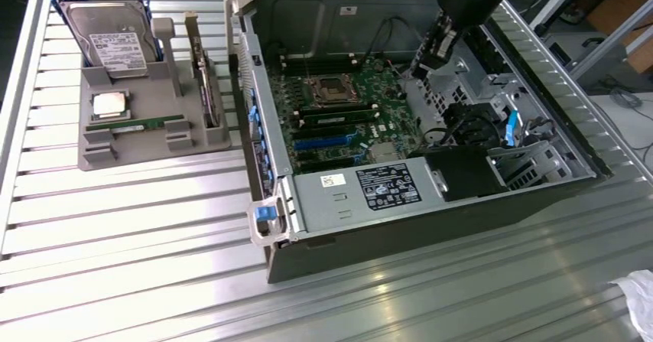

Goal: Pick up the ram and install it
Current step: 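Press down the ram until it locks into place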

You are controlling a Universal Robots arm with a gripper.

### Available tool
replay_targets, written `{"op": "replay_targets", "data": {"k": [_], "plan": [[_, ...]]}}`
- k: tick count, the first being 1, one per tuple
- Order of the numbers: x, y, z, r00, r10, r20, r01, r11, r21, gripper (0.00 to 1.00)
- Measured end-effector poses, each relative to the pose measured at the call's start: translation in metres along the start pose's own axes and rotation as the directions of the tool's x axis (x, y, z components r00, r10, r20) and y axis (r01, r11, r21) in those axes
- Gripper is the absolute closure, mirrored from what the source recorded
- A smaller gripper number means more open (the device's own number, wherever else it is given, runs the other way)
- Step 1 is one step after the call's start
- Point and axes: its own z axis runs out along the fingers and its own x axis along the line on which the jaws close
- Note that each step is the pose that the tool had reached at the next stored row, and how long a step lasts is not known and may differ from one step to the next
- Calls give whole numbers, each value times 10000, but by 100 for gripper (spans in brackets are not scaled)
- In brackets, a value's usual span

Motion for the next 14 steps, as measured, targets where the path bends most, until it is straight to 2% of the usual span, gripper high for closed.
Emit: {"op": "replay_targets", "data": {"k": [9, 14], "plan": [[0, 0, 1, 9972, 749, 28, -749, 9972, -2, 89], [0, 0, 2, 9929, 1190, 44, -1190, 9929, -4, 89]]}}
